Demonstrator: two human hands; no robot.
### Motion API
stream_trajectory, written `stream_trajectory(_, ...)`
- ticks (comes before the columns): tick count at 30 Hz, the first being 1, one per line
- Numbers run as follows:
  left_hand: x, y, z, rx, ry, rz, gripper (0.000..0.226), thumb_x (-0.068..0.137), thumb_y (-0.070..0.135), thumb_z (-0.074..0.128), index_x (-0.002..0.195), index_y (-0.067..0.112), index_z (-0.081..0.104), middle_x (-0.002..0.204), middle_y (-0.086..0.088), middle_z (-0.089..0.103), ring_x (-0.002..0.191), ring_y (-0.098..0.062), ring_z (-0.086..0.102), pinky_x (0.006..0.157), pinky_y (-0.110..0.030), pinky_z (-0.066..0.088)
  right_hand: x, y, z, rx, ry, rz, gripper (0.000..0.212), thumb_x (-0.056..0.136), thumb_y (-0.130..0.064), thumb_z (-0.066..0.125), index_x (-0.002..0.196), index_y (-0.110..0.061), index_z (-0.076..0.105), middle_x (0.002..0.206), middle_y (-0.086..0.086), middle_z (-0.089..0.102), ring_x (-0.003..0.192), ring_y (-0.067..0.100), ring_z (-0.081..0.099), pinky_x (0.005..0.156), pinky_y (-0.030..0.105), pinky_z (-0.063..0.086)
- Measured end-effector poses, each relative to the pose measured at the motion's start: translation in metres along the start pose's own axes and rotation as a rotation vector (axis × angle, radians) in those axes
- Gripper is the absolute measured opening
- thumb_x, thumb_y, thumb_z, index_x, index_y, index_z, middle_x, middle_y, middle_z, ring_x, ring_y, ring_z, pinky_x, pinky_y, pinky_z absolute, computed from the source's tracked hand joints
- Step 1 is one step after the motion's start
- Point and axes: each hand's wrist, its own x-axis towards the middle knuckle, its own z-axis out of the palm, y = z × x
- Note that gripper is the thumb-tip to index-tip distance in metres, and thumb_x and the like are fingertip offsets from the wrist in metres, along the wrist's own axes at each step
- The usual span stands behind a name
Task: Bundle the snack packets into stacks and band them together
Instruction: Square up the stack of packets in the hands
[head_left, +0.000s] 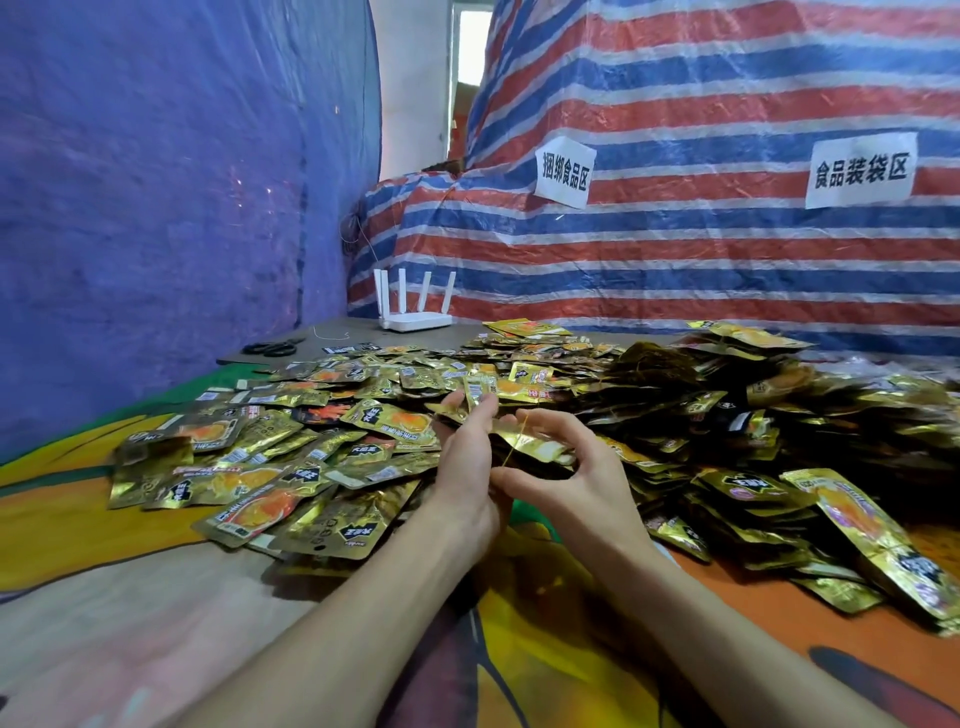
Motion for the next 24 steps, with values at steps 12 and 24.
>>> stream_trajectory(12,-0.002,0.0,-0.006,0.184,-0.034,0.007,0.034,0.094,0.029,0.068,0.126,0.023,0.06,0.107,-0.021,0.073,0.091,-0.037,0.074,0.065,-0.043,0.061,0.01,-0.001,-0.012,0.124,-0.069,0.039,0.037,0.063,-0.042,0.076,0.099,-0.035,0.079,0.098,-0.01,0.076,0.097,0.003,0.07,0.074,0.016,0.054)
stream_trajectory(24,-0.012,-0.003,-0.005,0.448,-0.069,0.196,0.037,0.094,0.043,0.064,0.124,0.02,0.066,0.095,-0.008,0.078,0.08,-0.021,0.075,0.052,-0.022,0.054,0.016,-0.005,-0.032,-0.151,-0.273,0.048,0.061,0.054,-0.046,0.088,0.107,-0.035,0.06,0.118,-0.011,0.063,0.101,0.004,0.065,0.082,0.026,0.059)
